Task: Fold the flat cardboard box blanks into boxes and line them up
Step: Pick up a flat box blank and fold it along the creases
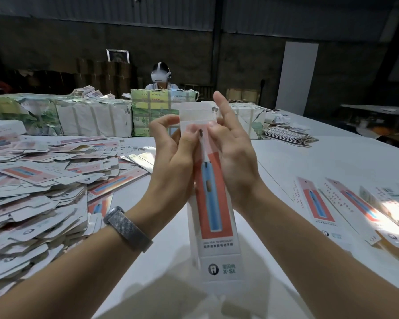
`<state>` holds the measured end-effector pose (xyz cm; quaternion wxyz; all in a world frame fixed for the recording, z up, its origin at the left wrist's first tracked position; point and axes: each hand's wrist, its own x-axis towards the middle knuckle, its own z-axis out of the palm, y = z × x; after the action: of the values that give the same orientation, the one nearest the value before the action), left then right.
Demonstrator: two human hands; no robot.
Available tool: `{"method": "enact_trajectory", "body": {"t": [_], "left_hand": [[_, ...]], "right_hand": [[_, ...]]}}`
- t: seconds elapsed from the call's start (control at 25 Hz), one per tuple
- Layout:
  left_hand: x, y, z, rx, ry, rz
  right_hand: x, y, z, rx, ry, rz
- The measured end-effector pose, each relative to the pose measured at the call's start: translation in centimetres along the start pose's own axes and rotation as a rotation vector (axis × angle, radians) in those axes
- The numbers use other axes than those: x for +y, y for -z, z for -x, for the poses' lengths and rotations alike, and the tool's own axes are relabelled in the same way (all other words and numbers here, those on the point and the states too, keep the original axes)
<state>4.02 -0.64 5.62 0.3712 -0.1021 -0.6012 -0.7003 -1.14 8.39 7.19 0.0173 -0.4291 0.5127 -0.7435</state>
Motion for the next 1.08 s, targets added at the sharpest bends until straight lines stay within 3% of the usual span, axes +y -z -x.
{"method": "enact_trajectory", "body": {"t": [0.28, 0.56, 1.08], "left_hand": [[-0.58, 0.18, 0.27, -0.004, -0.017, -0.058], [-0.40, -0.05, 0.12, -0.025, -0.073, -0.185], [-0.37, 0.07, -0.34, -0.035, 0.004, -0.162]], "right_hand": [[0.63, -0.13, 0.00, 0.115, -0.018, 0.080], [0.46, 0.13, 0.18, 0.091, 0.001, 0.077], [0.53, 0.14, 0.32, 0.099, -0.011, 0.041]]}}
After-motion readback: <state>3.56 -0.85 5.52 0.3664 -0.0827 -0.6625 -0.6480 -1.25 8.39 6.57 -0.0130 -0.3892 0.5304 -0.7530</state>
